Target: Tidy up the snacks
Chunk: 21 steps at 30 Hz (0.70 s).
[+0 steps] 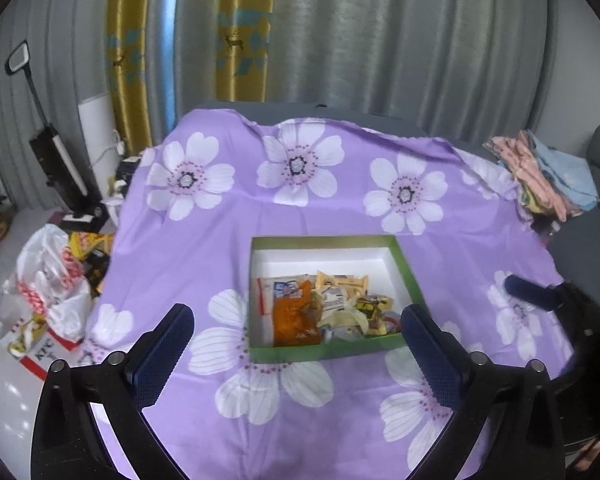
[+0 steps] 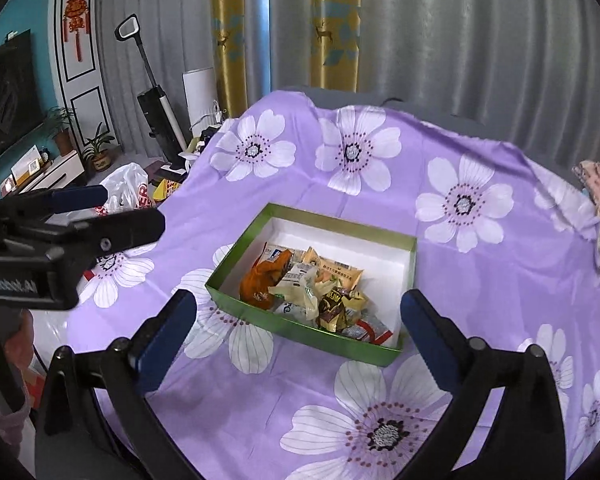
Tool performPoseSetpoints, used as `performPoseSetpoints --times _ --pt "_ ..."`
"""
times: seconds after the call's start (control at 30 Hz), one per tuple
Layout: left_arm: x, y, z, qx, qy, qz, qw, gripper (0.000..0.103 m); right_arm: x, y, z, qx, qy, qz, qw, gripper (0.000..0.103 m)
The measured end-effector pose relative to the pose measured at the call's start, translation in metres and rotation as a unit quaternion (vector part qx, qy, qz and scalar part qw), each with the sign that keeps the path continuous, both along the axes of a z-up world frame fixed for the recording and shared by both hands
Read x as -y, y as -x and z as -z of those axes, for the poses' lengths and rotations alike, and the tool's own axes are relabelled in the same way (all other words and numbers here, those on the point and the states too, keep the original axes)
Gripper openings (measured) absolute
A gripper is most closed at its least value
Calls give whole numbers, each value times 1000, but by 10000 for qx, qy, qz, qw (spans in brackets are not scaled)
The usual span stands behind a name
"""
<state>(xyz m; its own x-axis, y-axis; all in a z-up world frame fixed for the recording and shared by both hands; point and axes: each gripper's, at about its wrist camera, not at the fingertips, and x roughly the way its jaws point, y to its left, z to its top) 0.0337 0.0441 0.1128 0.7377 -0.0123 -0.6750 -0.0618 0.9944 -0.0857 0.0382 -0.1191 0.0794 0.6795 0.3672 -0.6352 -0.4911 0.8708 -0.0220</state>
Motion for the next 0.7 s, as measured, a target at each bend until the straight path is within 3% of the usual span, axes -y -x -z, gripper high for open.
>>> performPoseSetpoints --times 0.43,0.7 --pt "5 3 -14 -183 -33 -85 9998 103 8 16 -48 245 81 95 9996 103" --pt "7 1 -16 -199 -111 -94 9997 103 5 16 -54 281 139 118 9994 103"
